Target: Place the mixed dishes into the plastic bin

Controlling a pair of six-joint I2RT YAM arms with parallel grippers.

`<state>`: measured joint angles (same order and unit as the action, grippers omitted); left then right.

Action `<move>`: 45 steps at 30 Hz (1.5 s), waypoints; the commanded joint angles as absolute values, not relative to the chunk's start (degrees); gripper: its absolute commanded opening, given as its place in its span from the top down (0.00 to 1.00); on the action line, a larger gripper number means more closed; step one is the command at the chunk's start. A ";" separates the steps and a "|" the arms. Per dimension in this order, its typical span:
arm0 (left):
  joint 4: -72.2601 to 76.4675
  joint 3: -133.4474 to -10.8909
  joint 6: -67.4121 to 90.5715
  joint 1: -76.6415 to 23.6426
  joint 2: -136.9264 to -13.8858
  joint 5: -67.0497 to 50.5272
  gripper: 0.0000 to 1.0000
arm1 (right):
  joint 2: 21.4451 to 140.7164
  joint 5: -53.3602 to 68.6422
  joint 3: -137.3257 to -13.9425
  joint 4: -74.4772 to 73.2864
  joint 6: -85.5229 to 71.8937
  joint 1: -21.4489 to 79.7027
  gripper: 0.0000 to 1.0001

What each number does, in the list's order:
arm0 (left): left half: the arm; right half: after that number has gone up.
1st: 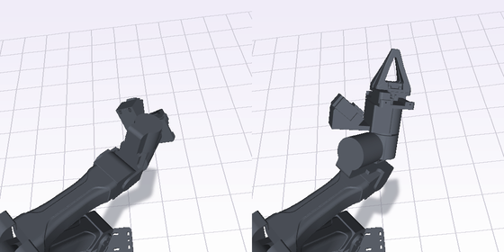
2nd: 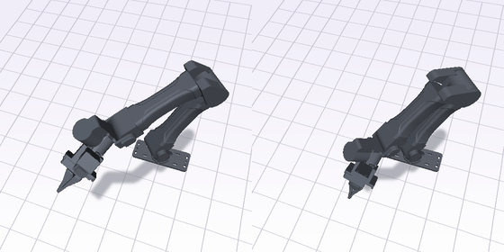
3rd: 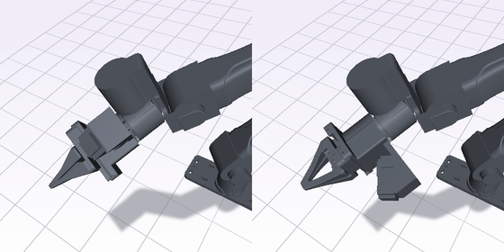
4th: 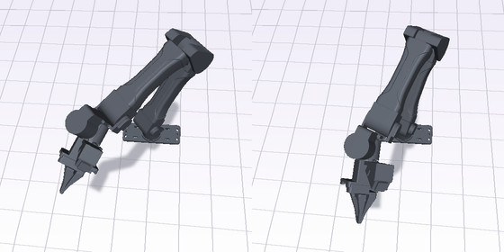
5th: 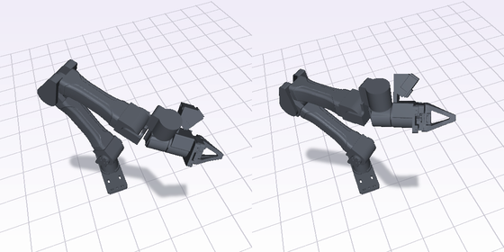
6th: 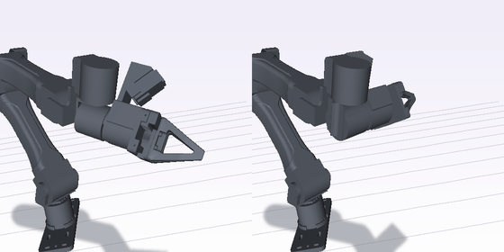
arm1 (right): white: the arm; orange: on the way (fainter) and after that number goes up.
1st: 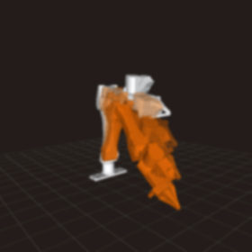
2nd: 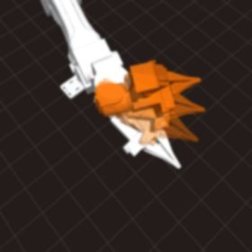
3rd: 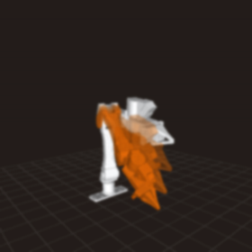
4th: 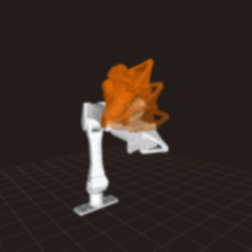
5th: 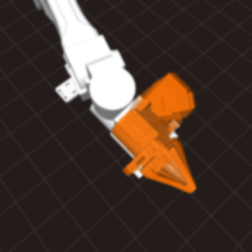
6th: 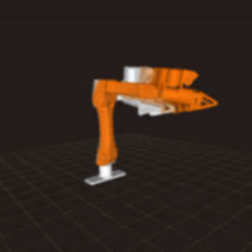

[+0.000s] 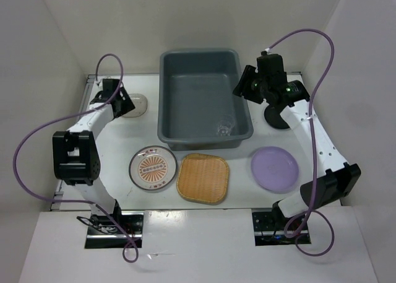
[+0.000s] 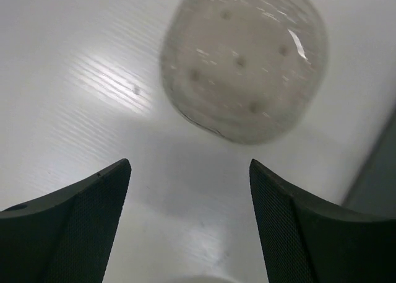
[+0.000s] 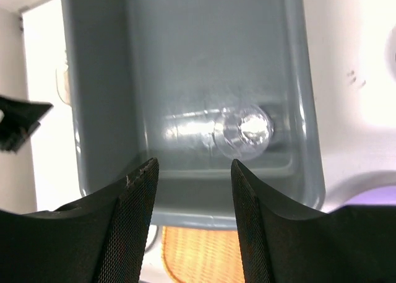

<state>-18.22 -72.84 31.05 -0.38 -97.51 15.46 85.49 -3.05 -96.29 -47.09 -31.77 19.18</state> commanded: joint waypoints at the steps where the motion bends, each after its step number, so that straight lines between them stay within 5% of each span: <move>1: -13.64 -75.50 34.80 5.52 -101.16 11.87 0.16 | 83.85 -1.24 -91.77 -45.35 -30.50 17.85 0.44; 8: -11.25 -70.41 38.94 9.49 -99.86 3.52 0.21 | 80.16 -0.78 -85.88 -45.35 -29.19 14.33 0.44; 15: -25.80 -63.99 33.06 9.49 -81.25 2.29 0.20 | 80.16 -2.02 -81.74 -45.44 -27.08 9.68 0.40; 24: -37.27 -57.93 31.46 7.73 -72.78 -5.62 0.22 | 82.53 -2.80 -82.35 -42.63 -25.40 2.81 0.38; 30: -36.65 -55.90 32.61 7.73 -71.63 -6.68 0.22 | 82.53 -3.70 -79.11 -40.79 -27.16 -2.18 0.36; 36: -37.26 -55.28 32.61 1.59 -75.49 -5.27 0.40 | 82.00 -1.93 -76.90 -40.17 -27.16 -3.52 0.34; 45: -38.32 -52.47 35.68 -6.77 -77.34 -4.39 0.37 | 80.86 -5.09 -76.38 -40.78 -26.63 -3.52 0.33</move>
<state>-37.74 -52.36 34.20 -6.39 -77.49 -4.58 82.52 -2.83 -76.69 -42.85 -27.31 -3.68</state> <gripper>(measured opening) 0.631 0.667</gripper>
